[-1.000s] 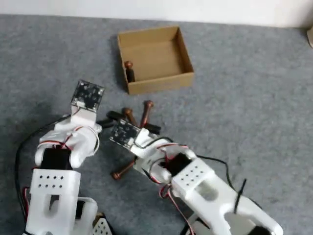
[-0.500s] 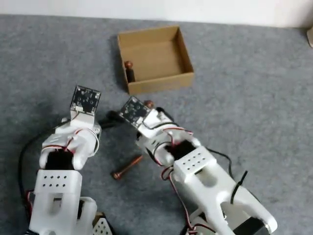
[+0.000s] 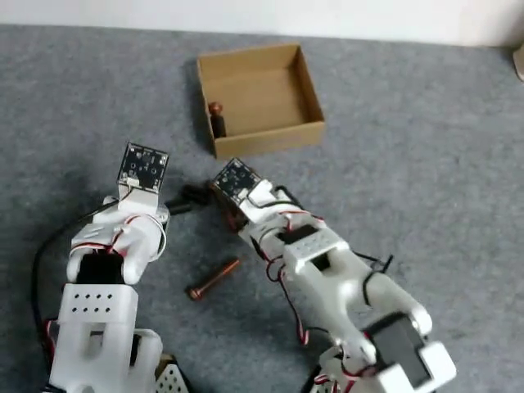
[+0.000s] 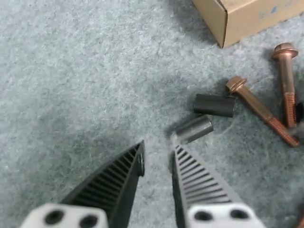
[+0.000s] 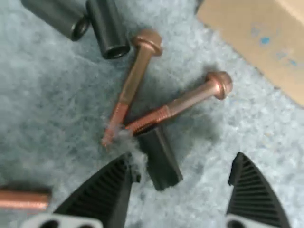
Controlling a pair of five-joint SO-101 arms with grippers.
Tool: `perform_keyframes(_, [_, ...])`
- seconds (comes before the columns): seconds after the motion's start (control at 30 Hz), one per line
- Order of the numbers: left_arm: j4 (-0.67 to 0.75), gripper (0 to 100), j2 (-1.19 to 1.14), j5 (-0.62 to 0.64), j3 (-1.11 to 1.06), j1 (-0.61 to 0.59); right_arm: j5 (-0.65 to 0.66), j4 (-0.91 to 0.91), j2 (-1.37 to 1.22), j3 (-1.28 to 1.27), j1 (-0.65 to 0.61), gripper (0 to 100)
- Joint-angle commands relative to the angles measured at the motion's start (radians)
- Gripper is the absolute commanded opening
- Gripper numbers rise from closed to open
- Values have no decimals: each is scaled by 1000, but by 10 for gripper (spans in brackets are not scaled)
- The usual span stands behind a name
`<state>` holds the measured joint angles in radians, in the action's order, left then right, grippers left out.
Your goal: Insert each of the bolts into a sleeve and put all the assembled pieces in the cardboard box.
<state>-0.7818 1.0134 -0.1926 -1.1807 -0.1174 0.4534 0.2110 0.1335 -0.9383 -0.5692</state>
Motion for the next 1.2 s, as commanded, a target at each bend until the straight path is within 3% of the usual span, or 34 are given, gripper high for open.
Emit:
perform_keyframes(0.0, [25, 98, 8, 3, 4, -8, 8, -47, -54, 62, 22, 276])
perform_keyframes(0.33, [26, 98, 12, 5, -16, -10, 5, -42, -133, 85, 21, 264])
perform_keyframes(0.53, [26, 98, 13, 5, -16, -10, 6, -41, -136, 85, -15, 0])
perform_keyframes(0.7, [51, 98, 8, 6, -25, -8, 6, -19, -128, 88, -13, 5])
perform_keyframes(0.8, [103, 98, 8, 6, -53, -7, 5, 130, -101, 93, -13, 5])
perform_keyframes(0.93, [106, 98, 7, 15, -48, -7, -2, 163, 102, 67, -18, 5])
perform_keyframes(1.17, [109, 101, -97, 60, 16, -5, -103, 157, 662, -262, -16, 5])
